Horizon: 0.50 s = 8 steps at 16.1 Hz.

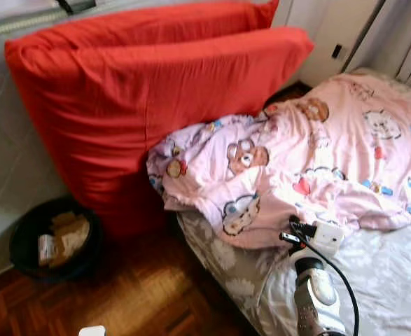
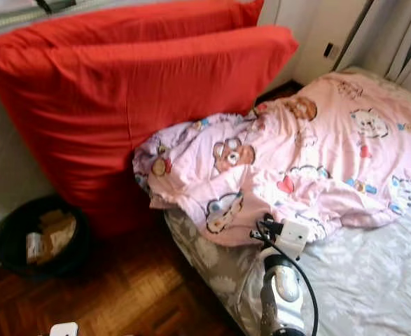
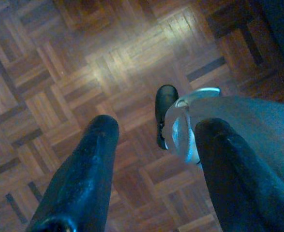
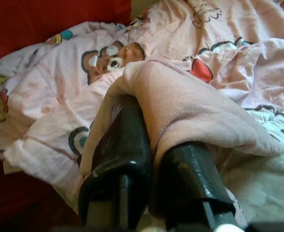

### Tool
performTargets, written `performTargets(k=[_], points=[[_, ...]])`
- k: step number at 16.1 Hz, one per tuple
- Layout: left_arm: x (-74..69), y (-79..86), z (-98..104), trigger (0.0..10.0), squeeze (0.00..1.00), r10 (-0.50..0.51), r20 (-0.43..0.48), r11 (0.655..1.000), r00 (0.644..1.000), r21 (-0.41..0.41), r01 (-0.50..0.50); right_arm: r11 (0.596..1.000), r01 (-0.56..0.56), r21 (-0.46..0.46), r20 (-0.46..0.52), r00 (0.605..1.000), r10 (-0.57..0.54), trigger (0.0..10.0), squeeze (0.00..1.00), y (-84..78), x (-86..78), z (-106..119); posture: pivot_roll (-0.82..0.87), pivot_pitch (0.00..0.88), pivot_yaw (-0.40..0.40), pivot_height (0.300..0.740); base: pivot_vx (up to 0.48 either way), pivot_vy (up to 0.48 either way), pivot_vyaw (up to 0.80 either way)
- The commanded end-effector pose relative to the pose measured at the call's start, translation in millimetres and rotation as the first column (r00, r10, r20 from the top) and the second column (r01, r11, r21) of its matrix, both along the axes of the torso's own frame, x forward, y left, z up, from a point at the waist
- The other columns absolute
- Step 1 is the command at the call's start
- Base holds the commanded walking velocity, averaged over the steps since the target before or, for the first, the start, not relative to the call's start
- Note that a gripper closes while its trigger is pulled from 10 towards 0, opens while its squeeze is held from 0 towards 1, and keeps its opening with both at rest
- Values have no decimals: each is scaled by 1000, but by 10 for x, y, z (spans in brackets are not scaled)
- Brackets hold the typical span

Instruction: Clean up the room

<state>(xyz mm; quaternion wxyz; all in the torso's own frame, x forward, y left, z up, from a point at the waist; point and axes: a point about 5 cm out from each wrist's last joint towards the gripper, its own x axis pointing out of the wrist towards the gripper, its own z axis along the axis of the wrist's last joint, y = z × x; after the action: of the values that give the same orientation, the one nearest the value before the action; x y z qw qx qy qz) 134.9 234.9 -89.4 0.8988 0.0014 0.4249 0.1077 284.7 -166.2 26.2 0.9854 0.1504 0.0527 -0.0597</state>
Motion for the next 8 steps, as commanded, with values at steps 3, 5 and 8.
performTargets(k=[3, 5, 8], points=[[-143, -12, -58, 10000, 0, -1, -54, 1000, 999, -7, 1, 1000, -3, -15, 2, 1000, 3, 10000, 0, -4, -4, 1, 61, 155, -55, 740, -252, 0, 0], [-130, -21, -55, 10000, 0, -4, -49, 1000, 999, -9, 4, 1000, -16, -17, -1, 1000, 16, 10000, 0, 14, -5, -4, 62, 157, -56, 740, -253, 0, 0], [-126, -17, -52, 10000, 0, -5, -47, 1000, 999, -8, 5, 1000, -13, -15, 0, 1000, 13, 10000, 0, 23, -3, -1, 63, 160, -55, 740, -255, 0, 0]])
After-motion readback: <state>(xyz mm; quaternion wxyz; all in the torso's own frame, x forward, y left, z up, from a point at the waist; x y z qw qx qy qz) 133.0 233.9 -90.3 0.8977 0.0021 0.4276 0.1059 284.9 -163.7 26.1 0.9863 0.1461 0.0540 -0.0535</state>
